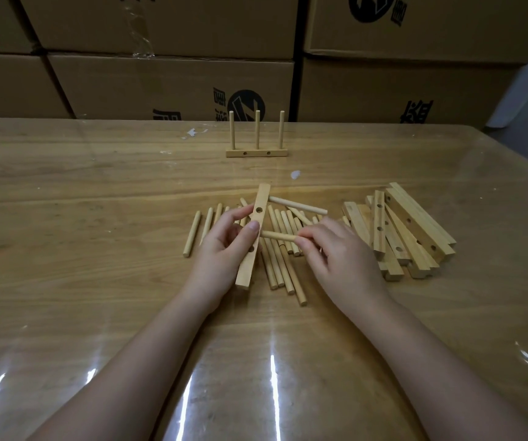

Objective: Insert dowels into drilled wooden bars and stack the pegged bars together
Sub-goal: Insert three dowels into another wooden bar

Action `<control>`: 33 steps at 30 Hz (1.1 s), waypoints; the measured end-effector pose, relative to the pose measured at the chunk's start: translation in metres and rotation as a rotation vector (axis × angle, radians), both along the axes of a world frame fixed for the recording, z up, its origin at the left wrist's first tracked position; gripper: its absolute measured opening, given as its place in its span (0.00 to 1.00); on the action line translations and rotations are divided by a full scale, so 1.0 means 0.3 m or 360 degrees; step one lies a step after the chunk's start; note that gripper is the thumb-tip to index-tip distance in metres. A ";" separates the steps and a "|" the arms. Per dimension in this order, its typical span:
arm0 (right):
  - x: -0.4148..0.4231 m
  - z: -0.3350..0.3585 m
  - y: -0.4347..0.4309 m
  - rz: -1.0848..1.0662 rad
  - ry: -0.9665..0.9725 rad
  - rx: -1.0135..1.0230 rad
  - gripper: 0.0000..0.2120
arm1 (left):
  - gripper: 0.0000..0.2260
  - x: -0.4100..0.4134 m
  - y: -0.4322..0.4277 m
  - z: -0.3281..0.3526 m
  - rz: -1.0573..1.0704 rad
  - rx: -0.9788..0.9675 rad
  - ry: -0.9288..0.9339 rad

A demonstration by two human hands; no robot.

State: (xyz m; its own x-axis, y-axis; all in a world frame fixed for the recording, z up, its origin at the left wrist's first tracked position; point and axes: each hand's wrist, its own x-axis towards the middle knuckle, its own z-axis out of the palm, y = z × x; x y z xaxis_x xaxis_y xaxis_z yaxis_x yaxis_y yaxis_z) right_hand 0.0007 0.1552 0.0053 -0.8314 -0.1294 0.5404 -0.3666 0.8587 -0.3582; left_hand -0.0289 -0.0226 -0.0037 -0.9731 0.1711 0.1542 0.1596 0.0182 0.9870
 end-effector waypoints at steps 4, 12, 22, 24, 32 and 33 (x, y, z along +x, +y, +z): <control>0.016 0.005 -0.016 0.0005 -0.0026 0.0216 0.13 | 0.16 0.001 0.000 -0.006 -0.0042 -0.0119 0.0071; 0.016 -0.016 -0.043 -0.0085 0.0076 0.0075 0.07 | 0.18 0.001 0.002 -0.004 -0.0046 -0.0165 0.0042; 0.007 -0.039 -0.038 -0.0029 -0.0166 -0.0147 0.09 | 0.20 0.004 0.001 -0.010 -0.0054 -0.0182 0.0012; 0.006 -0.039 -0.036 -0.0028 -0.0240 -0.0196 0.10 | 0.19 0.005 0.002 -0.012 -0.0052 -0.0195 0.0016; 0.019 -0.040 -0.037 -0.0020 -0.0464 -0.0409 0.11 | 0.17 0.019 0.005 -0.009 -0.0035 -0.0278 0.0116; 0.020 -0.038 -0.039 -0.0015 -0.0507 -0.0465 0.11 | 0.17 0.021 0.006 -0.006 -0.0030 -0.0296 0.0137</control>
